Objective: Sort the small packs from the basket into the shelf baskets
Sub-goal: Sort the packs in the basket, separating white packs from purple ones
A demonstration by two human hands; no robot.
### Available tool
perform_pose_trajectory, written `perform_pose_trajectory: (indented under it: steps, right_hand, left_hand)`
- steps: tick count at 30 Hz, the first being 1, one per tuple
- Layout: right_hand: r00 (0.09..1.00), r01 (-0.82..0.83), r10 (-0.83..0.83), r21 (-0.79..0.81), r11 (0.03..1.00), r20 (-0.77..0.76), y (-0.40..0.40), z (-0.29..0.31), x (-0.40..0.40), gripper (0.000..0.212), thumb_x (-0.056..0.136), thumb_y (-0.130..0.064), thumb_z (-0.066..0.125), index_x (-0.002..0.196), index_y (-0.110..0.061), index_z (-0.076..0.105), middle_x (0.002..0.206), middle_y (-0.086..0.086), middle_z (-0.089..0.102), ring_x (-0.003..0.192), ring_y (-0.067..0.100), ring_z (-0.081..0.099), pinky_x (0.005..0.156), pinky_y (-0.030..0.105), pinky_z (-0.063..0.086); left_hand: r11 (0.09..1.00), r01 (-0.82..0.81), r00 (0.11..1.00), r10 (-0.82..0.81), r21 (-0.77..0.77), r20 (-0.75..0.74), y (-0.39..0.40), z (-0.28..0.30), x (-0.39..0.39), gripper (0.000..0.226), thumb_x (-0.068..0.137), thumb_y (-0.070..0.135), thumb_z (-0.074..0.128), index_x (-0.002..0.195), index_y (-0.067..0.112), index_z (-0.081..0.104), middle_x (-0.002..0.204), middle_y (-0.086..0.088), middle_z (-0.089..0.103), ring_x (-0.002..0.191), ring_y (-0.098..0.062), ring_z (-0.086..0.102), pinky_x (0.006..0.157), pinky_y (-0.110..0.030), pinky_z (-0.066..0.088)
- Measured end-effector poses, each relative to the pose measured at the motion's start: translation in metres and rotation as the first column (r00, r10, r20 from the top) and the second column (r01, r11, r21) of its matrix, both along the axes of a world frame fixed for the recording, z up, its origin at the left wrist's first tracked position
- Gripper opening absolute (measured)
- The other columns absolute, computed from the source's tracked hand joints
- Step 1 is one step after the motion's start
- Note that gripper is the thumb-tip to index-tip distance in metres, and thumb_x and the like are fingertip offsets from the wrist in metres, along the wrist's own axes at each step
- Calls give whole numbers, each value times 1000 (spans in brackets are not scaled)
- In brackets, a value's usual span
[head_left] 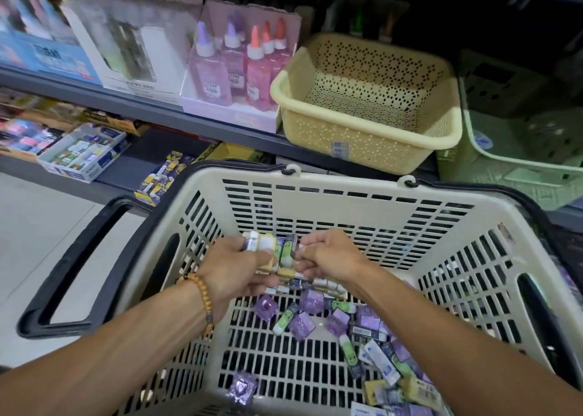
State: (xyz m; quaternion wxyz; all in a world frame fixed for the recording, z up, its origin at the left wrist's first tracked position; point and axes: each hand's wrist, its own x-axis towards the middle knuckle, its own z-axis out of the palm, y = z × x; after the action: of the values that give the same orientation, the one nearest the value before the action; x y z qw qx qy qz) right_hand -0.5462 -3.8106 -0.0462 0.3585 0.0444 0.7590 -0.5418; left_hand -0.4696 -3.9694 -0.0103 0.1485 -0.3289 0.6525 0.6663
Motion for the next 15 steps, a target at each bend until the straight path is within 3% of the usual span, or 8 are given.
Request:
perform_pose_trajectory:
  steps: [2, 6, 10, 15]
  right_hand:
    - [997, -40, 43, 44, 998, -63, -3, 1, 0, 14, 96, -2, 55, 108, -4, 61, 92, 15, 68, 66, 15, 63, 59, 22, 55]
    - [966, -122, 125, 29, 992, -224, -2, 13, 4, 22, 97, -35, 57, 86, -20, 68, 74, 2, 65, 59, 12, 57, 56, 24, 50]
    - [962, -233, 221, -59, 971, -160, 3, 16, 7, 6, 92, -20, 67, 88, -18, 71, 60, -5, 63, 49, 6, 54, 48, 18, 47]
    - [993, -53, 54, 13, 998, -102, 32, 7, -7, 10, 95, -13, 61, 89, -12, 70, 61, 1, 56, 49, 9, 51, 47, 23, 45]
  left_hand:
    - [999, 27, 1000, -27, -26, -6, 3, -1, -1, 11, 93, 8, 59, 103, 4, 63, 86, -10, 74, 57, -15, 68, 49, -23, 52]
    - [991, 130, 992, -130, -5, 2, 6, -1, -3, 13, 91, 5, 62, 103, 6, 64, 86, -10, 74, 58, -13, 65, 50, -22, 50]
    - [966, 253, 967, -253, 52, -4, 11, -1, -2, 18, 88, 1, 65, 105, 1, 65, 90, -14, 72, 62, -13, 66, 54, -20, 51]
    - [979, 200, 979, -201, 36, 20, 12, -4, -1, 24, 87, 3, 65, 109, -4, 60, 87, -14, 67, 60, -13, 64, 55, -22, 51]
